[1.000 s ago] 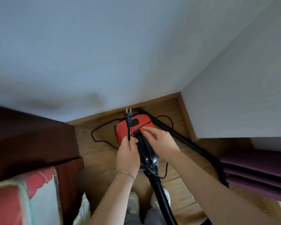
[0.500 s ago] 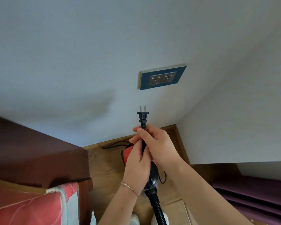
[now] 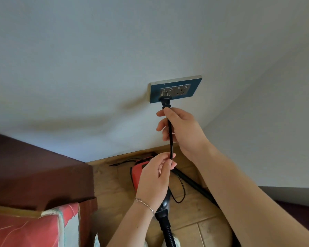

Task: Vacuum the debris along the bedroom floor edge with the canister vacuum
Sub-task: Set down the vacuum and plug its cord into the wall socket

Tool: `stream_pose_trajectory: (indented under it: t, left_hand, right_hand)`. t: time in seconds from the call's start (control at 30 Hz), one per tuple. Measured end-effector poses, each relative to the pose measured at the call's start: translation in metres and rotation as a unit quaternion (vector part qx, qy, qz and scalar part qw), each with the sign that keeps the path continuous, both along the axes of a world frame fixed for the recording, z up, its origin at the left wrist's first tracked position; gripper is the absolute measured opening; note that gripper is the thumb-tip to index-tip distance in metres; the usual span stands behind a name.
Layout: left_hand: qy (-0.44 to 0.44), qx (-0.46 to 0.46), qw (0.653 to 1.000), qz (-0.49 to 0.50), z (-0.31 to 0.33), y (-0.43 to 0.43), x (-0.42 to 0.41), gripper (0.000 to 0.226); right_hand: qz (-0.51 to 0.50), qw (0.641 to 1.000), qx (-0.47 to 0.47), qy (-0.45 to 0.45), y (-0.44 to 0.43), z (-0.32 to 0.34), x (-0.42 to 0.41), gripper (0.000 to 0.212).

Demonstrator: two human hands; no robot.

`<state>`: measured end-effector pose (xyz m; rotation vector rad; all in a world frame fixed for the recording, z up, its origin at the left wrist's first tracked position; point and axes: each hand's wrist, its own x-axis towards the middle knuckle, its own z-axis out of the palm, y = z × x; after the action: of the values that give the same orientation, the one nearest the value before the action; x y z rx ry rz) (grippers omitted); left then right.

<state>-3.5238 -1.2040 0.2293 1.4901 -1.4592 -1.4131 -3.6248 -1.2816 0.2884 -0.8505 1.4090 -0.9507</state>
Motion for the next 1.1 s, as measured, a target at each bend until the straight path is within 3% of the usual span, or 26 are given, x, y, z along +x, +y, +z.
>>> stream_pose_trajectory:
  t: [0.63,0.9,1.1]
  left_hand:
    - [0.108,0.051,0.992,0.042,0.006,0.0,-0.023,0.021]
    - [0.002,0.035,0.999,0.034,-0.009,0.006,-0.014,0.019]
    - [0.004,0.069,0.997,0.037,-0.009,0.013,-0.013,0.019]
  right_hand:
    - [-0.05,0.996,-0.009,-0.073,-0.01,-0.008,-0.017,0.025]
    - [-0.053,0.99,-0.001,-0.13,-0.014,-0.013,-0.01,0.023]
    - [-0.048,0.985,-0.004,-0.163,-0.015,-0.018,-0.012,0.024]
